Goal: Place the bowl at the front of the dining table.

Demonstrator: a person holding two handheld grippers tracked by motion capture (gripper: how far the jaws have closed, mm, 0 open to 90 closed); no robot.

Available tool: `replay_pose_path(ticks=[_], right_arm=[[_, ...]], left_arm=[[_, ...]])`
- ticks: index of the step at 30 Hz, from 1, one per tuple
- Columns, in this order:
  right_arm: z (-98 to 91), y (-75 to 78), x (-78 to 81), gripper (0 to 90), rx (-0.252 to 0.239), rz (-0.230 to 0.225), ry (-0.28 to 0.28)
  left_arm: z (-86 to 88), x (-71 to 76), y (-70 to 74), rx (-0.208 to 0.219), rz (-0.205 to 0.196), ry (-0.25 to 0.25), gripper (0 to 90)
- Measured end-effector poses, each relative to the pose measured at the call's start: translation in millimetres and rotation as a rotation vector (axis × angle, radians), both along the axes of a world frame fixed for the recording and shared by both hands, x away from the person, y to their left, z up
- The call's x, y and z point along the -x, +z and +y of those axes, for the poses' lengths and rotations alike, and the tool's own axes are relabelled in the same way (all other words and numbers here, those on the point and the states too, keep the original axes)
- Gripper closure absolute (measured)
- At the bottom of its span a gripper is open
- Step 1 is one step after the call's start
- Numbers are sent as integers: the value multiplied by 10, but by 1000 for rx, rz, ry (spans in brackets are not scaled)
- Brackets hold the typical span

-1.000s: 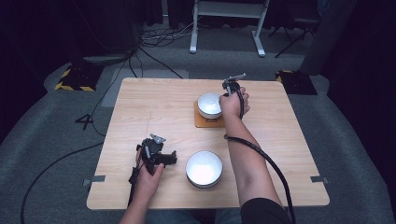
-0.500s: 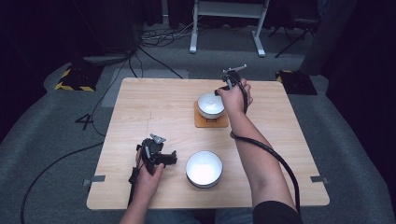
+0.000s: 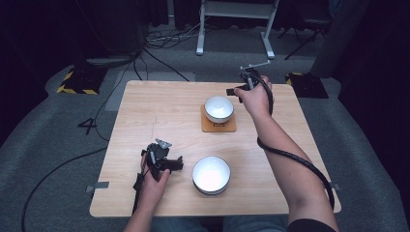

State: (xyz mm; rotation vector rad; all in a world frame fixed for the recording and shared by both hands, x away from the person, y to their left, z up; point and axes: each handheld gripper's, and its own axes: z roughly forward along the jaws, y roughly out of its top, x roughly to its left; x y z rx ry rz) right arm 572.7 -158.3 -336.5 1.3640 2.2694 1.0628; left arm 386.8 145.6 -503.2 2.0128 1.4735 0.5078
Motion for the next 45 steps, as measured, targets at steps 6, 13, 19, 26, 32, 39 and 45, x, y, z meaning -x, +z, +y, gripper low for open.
replay_pose_path(ticks=[6,13,19,26,32,39,45], right_arm=[[-142,136,198,456,-13,-12,53],[-298,216,387,451,-39,-22,95],[-400,242,501,445,-56,-43,169],[-519,265,676,448,-87,-69,232],[-614,266,833,448,-88,-77,243],[-708,228,1004,439,-76,-80,257],[-797,189,1146,437,-52,-78,265]], left_arm=[[0,0,0,0,0,1,0],[-3,1,-1,3,0,3,1],[-2,2,0,2,1,2,1],[-2,1,-1,2,-1,3,1],[-5,-2,0,1,1,0,0],[-5,-2,0,1,0,0,1],[-5,-2,0,1,0,0,0]])
